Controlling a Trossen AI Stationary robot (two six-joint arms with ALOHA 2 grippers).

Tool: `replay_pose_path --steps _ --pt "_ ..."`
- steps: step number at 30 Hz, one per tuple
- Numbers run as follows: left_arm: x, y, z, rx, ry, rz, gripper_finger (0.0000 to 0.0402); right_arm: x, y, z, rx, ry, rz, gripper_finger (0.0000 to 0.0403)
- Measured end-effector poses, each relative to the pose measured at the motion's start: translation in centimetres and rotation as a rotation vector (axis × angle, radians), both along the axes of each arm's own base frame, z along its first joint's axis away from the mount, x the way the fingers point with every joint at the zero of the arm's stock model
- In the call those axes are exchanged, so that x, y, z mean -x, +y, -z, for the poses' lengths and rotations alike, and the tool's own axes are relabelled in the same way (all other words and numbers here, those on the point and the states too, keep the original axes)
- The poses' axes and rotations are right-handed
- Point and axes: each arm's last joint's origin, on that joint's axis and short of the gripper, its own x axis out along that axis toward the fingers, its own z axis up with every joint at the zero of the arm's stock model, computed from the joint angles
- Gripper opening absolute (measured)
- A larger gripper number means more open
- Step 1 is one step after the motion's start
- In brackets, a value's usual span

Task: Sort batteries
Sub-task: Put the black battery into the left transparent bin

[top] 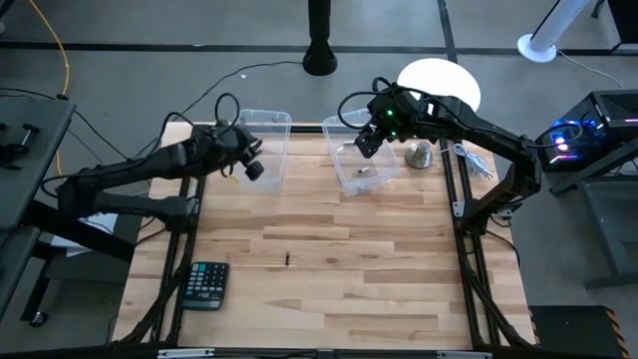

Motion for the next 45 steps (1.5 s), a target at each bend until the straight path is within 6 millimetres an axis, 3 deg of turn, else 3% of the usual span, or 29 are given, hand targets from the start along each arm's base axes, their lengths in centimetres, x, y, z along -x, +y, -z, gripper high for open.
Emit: replay_pose_path --steps 7,10,15,19,25,29,35,45 --pt "-0.1 0.4 0.1 0.043 -0.029 0.006 0.0143 0.0 0.0 0.0 0.000 0.000 0.000 0.0222" --pt "-0.2 0.3 -0.8 0.090 -0.087 0.023 0.0167 0.0 0.0 0.0 0.001 0.000 0.000 0.0222" --pt "-1.0 -1.4 -2.3 0.310 -0.231 0.320 0.0183 0.0 0.0 0.0 0.007 0.005 -0.009 0.0222" --pt "-1.7 -4.2 -2.0 0.398 -0.205 0.494 0.0181 0.0 0.0 0.0 0.010 0.008 -0.013 0.0222" --pt "-3.9 -9.5 0.1 0.242 0.040 0.740 0.0180 0.0 0.0 0.0 0.008 0.008 -0.015 0.0222" --pt "-5.4 -11.8 2.3 0.138 0.205 0.807 0.0180 0.0 0.0 0.0 0.006 0.007 -0.016 0.0222" --pt "-6.5 -13.9 4.4 0.086 0.336 0.922 0.0180 0.0 0.0 0.0 -0.005 -0.001 -0.004 0.0222" --pt "-6.6 -15.0 4.9 -0.107 0.445 1.130 0.0180 -0.1 0.3 0.1 -0.110 -0.046 -0.021 0.0222"
